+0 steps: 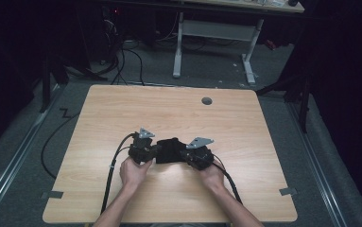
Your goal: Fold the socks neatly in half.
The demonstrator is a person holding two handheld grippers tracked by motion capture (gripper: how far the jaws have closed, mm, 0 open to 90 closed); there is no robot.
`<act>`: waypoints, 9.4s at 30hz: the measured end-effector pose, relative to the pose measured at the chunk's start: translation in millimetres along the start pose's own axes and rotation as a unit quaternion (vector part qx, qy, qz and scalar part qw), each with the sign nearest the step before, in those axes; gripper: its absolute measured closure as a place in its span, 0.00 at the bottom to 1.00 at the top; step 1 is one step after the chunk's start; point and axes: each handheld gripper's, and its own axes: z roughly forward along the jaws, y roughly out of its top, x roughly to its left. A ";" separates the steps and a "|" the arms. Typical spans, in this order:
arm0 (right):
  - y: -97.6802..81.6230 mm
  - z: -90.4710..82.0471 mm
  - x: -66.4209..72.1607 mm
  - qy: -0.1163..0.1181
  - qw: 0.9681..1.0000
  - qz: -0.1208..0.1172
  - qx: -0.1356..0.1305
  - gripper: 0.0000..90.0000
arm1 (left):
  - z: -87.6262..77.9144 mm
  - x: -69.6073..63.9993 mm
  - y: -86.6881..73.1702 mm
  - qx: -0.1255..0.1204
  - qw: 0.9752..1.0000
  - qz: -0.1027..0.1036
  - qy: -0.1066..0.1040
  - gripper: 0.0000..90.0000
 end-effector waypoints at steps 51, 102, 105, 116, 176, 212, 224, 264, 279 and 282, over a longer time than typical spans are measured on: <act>8.1 7.9 21.3 0.025 1.000 -0.014 0.004 0.89 | -3.6 -16.0 15.0 0.005 0.999 0.037 0.015 0.96; -7.8 -3.6 -3.2 -0.012 1.000 0.023 0.017 0.79 | 42.2 -52.2 20.7 0.037 0.996 0.083 -0.017 0.96; -11.9 -16.3 -6.6 -0.018 0.999 0.029 0.007 0.78 | 45.6 -52.7 20.3 0.041 0.995 0.084 -0.018 0.96; -41.0 -43.5 -37.5 -0.081 0.995 0.065 0.013 0.75 | 49.8 -52.8 20.7 0.039 0.996 0.079 -0.022 0.96; -36.7 -25.1 -41.2 -0.056 0.997 0.058 0.012 0.79 | 42.3 -65.9 32.6 -0.022 0.992 0.090 -0.086 0.61; 3.0 -22.1 -19.0 0.009 0.995 0.092 -0.036 0.61 | 35.8 -19.3 1.4 -0.014 0.999 0.045 -0.019 0.60; -0.3 -17.0 -19.6 -0.025 0.998 0.061 -0.015 1.00 | 33.0 -24.1 6.5 -0.023 0.998 0.054 -0.023 0.60; -28.7 -23.4 -41.4 -0.074 0.995 0.073 -0.005 0.68 | 45.4 -37.9 -1.7 -0.006 0.997 0.076 -0.027 0.55; -22.2 -5.9 -43.5 -0.070 0.994 0.087 -0.006 0.70 | 63.6 -17.7 4.3 -0.014 0.999 0.035 -0.013 0.56; -18.4 -1.4 -46.5 -0.071 0.993 0.090 -0.005 0.70 | 65.9 -13.4 6.1 -0.016 0.999 0.027 -0.012 0.55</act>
